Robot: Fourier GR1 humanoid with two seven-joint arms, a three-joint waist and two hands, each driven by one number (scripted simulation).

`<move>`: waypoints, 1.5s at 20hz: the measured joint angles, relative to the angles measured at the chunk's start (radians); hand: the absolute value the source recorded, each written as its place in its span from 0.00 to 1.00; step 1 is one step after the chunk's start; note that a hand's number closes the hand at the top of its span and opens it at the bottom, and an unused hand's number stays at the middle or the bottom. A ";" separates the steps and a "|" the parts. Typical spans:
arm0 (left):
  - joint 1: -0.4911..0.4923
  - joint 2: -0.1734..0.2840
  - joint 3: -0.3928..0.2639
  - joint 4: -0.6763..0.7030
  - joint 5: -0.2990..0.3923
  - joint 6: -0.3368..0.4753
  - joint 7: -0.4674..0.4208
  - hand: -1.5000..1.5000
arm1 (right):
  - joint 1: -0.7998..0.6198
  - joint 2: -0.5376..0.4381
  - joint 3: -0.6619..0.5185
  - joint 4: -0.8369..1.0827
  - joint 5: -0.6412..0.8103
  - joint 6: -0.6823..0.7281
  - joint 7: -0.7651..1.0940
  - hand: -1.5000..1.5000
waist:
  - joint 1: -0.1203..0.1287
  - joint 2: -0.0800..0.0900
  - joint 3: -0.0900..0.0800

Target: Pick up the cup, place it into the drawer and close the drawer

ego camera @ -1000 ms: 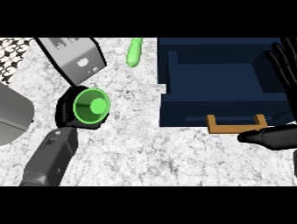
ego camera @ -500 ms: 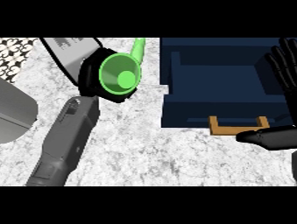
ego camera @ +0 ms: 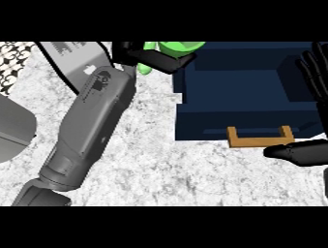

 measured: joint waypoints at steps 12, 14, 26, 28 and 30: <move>-0.257 -0.002 -0.186 0.317 0.107 0.203 0.172 1.00 | -0.082 -0.002 0.005 0.068 -0.005 0.010 -0.019 0.00 | -0.061 0.020 0.001; -0.269 -0.002 -0.224 0.357 0.127 0.202 0.188 1.00 | -0.089 -0.005 0.009 0.066 -0.009 0.016 -0.015 0.00 | -0.080 0.024 0.001; -0.232 -0.002 -0.393 0.452 0.194 0.127 0.211 0.00 | -0.145 0.013 0.056 0.072 -0.024 0.044 -0.013 0.00 | -0.166 0.047 0.001; -0.217 -0.002 -0.396 0.437 0.226 0.125 0.191 0.00 | -0.162 0.016 0.068 0.083 -0.043 0.064 -0.012 0.00 | -0.174 0.050 0.001; -0.193 -0.002 -0.391 0.419 0.265 0.122 0.162 0.00 | -0.169 0.022 0.084 0.089 -0.080 0.100 -0.009 1.00 | -0.182 0.053 0.001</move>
